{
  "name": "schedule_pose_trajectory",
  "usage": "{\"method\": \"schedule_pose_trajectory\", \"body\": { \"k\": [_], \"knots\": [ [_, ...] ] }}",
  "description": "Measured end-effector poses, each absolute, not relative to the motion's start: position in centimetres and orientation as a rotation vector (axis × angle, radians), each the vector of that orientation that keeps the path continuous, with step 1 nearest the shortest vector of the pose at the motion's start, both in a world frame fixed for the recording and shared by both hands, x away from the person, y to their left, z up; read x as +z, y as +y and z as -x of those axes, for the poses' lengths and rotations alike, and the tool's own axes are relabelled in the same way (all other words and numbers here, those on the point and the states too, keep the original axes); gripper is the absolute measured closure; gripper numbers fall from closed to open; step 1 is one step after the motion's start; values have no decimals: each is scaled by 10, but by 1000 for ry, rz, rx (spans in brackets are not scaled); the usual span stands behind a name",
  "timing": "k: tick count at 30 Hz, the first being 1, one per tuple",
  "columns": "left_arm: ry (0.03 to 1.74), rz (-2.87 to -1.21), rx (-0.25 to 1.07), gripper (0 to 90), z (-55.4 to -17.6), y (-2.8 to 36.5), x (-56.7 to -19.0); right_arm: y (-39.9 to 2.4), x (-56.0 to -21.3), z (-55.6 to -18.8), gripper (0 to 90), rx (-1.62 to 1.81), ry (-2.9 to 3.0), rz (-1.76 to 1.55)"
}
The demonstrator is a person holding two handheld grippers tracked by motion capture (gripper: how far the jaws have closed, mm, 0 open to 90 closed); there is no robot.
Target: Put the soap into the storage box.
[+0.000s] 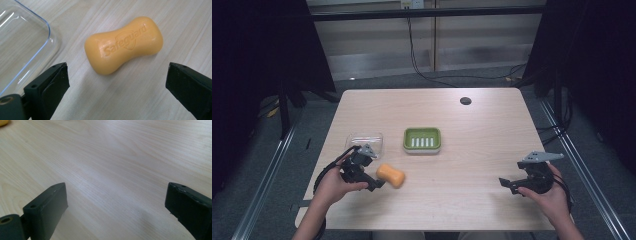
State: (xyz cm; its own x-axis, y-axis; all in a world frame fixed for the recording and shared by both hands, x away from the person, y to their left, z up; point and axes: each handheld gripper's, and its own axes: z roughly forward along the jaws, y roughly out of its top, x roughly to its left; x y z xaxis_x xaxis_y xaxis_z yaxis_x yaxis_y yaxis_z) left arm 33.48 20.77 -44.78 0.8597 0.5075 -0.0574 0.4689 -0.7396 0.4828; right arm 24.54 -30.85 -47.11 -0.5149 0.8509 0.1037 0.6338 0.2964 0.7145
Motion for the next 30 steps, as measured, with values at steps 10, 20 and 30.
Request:
{"method": "schedule_pose_trajectory", "body": {
  "k": [10, 20, 30],
  "knots": [
    [610, -2589, 132, 57, -338, 196, -442, -312, -468, -243, 42, 1074, 2257, -1349],
    [526, -2607, 131, 44, -346, 179, -441, -310, -471, -243, 48, 1078, 2271, -1344],
    [435, -2672, 130, 60, -355, 163, -440, -309, -472, -245, 52, 1113, 2290, -1343]
  ]
}}
